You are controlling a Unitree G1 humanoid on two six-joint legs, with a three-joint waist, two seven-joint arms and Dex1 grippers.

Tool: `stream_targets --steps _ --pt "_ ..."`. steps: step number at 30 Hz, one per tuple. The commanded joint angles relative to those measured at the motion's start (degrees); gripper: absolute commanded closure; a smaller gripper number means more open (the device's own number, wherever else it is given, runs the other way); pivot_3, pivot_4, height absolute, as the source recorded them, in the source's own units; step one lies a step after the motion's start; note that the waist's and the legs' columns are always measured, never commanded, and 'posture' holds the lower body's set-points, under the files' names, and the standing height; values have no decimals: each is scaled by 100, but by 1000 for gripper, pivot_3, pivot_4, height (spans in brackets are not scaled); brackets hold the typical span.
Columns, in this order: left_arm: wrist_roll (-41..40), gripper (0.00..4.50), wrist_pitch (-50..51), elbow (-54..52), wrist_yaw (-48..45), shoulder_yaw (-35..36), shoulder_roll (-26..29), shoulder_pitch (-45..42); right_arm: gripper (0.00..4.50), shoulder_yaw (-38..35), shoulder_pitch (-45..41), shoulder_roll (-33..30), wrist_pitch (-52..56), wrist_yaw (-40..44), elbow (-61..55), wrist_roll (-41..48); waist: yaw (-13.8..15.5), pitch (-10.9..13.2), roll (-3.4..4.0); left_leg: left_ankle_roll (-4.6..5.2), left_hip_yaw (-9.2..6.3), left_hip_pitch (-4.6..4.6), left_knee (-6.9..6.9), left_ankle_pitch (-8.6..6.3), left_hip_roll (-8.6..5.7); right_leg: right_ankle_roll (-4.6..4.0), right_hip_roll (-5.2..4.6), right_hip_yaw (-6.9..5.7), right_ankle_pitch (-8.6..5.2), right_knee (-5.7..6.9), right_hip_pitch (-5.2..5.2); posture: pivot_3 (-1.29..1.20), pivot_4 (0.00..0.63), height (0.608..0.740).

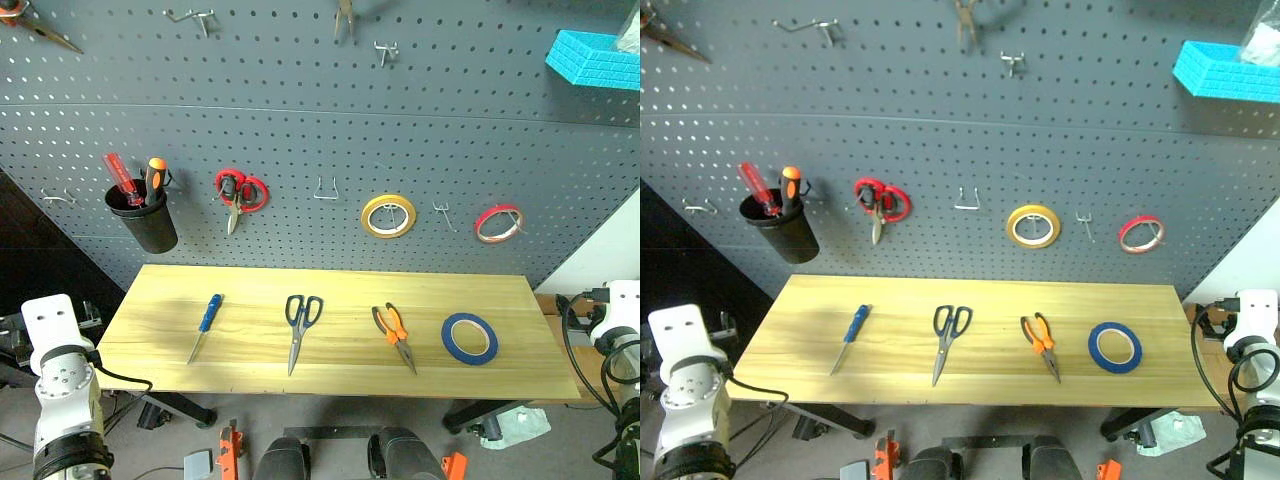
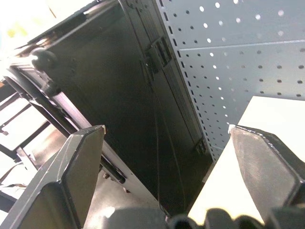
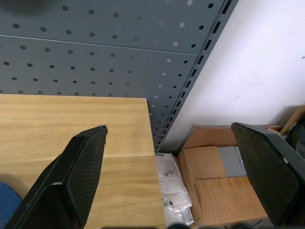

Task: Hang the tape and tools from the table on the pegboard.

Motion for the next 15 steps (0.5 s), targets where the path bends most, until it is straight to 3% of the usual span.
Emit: stream_targets --steps 1,10,15 --pt "95 37 -289 -75 10 -12 100 70 0 -155 1 -107 -55 -28 -86 104 0 0 0 0 0 0 0 0 0 0 0 0 0 0 0 -61 85 740" --pt "94 37 -60 -44 143 16 139 207 0 89 345 -126 -118 235 -366 -76 5 1 1 0 -2 -2 -1 0 1 0 0 1 -1 -1 -1 -60 96 740" --pt "-235 37 218 -901 -821 -354 -84 490 0 539 933 -91 174 796 -1425 -204 5 4 5 0 -4 -2 -2 -1 4 -3 -2 2 -2 0 -3 -72 105 740"
